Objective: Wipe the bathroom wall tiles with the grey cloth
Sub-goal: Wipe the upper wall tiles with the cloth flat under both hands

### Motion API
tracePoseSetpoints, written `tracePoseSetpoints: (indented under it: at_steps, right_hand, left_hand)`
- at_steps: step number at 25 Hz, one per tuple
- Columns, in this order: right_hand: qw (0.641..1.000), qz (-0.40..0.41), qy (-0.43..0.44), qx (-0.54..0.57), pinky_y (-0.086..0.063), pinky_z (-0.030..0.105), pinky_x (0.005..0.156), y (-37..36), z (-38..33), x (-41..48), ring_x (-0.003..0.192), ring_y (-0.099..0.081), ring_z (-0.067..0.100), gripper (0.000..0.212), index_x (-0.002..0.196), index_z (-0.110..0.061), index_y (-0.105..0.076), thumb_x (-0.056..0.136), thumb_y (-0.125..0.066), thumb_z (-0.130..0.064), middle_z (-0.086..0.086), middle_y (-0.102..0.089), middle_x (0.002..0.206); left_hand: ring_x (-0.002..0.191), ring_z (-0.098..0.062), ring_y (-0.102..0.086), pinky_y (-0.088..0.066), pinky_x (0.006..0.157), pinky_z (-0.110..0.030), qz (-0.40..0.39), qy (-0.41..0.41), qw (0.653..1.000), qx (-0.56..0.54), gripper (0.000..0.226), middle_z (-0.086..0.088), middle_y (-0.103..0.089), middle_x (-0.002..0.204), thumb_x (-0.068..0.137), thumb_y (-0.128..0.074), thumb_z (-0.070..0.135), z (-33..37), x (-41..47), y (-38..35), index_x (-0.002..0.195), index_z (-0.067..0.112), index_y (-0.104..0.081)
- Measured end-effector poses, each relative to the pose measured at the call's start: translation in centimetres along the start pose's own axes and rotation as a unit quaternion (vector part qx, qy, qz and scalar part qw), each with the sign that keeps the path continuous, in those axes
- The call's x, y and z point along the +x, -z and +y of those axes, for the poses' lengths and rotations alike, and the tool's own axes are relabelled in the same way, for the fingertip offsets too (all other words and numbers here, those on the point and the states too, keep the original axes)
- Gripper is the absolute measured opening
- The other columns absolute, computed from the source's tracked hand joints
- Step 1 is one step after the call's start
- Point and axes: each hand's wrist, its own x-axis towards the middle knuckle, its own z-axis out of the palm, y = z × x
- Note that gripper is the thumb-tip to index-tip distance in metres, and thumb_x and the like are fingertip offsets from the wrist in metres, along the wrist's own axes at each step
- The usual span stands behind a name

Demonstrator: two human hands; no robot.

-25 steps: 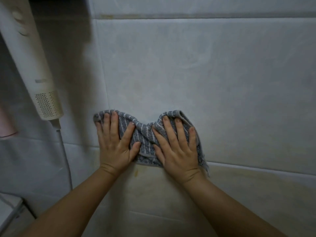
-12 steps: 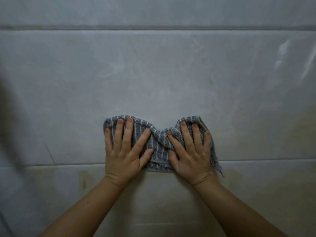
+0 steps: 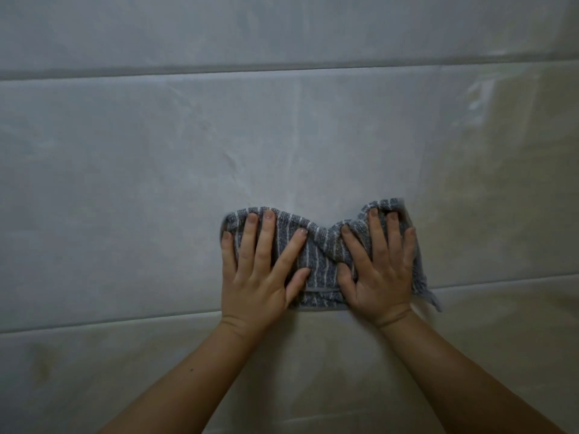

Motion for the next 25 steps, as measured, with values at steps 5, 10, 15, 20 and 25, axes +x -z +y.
tracePoseSetpoints:
  at_steps: [5, 10, 15, 20, 25]
  right_hand:
    - [1.000, 0.001, -0.010, -0.013, -0.008, 0.054, 0.119, 1.4, 6.8, -0.3, 0.144, -0.015, 0.035, 0.055, 0.142, -0.023, -0.039, 0.089, -0.044, -0.038, 0.015, -0.026, 0.151]
    - [1.000, -0.001, -0.013, -0.011, -0.007, 0.055, 0.118, 2.4, 10.1, 1.6, 0.146, -0.013, 0.036, 0.058, 0.144, -0.024, -0.036, 0.088, -0.045, -0.037, 0.015, -0.024, 0.153]
    - [0.999, 0.021, -0.046, -0.004, -0.006, 0.057, 0.118, 3.7, 12.1, 8.6, 0.147, -0.012, 0.039, 0.061, 0.148, -0.025, -0.032, 0.090, -0.045, -0.036, 0.017, -0.021, 0.157]
    - [0.998, 0.034, -0.043, -0.016, -0.006, 0.055, 0.119, 5.6, 18.1, 14.9, 0.148, -0.011, 0.037, 0.059, 0.150, -0.023, -0.032, 0.093, -0.040, -0.038, 0.016, -0.018, 0.159]
    - [0.997, 0.010, -0.072, -0.022, -0.012, 0.062, 0.116, 5.4, 19.9, 9.0, 0.147, -0.011, 0.040, 0.060, 0.152, -0.017, -0.024, 0.096, -0.035, -0.038, 0.019, -0.014, 0.159]
  left_hand:
    - [0.153, -0.033, -0.004, -0.007, 0.122, -0.057, 0.000, -0.003, 1.000, -0.008, 0.059, -0.018, -0.023, 0.158, 0.100, -0.044, 0.055, 6.4, 3.3, -1.3, 0.152, 0.028, -0.034]
    - [0.152, -0.034, -0.008, -0.008, 0.122, -0.056, 0.016, -0.009, 1.000, -0.013, 0.059, -0.018, -0.022, 0.159, 0.100, -0.043, 0.054, 8.9, 7.6, -1.4, 0.152, 0.027, -0.034]
    - [0.148, -0.039, -0.020, -0.014, 0.120, -0.060, 0.042, 0.024, 0.999, -0.009, 0.057, -0.021, -0.026, 0.158, 0.101, -0.042, 0.052, 9.8, 15.5, -0.5, 0.152, 0.025, -0.038]
    - [0.149, -0.040, -0.020, -0.014, 0.119, -0.061, 0.069, 0.076, 0.995, 0.000, 0.057, -0.021, -0.026, 0.159, 0.102, -0.039, 0.052, 13.5, 23.9, -0.1, 0.153, 0.025, -0.036]
    - [0.151, -0.036, -0.015, -0.012, 0.121, -0.058, 0.025, 0.039, 0.999, 0.000, 0.059, -0.017, -0.019, 0.162, 0.101, -0.039, 0.053, 17.1, 20.7, -1.0, 0.154, 0.027, -0.031]
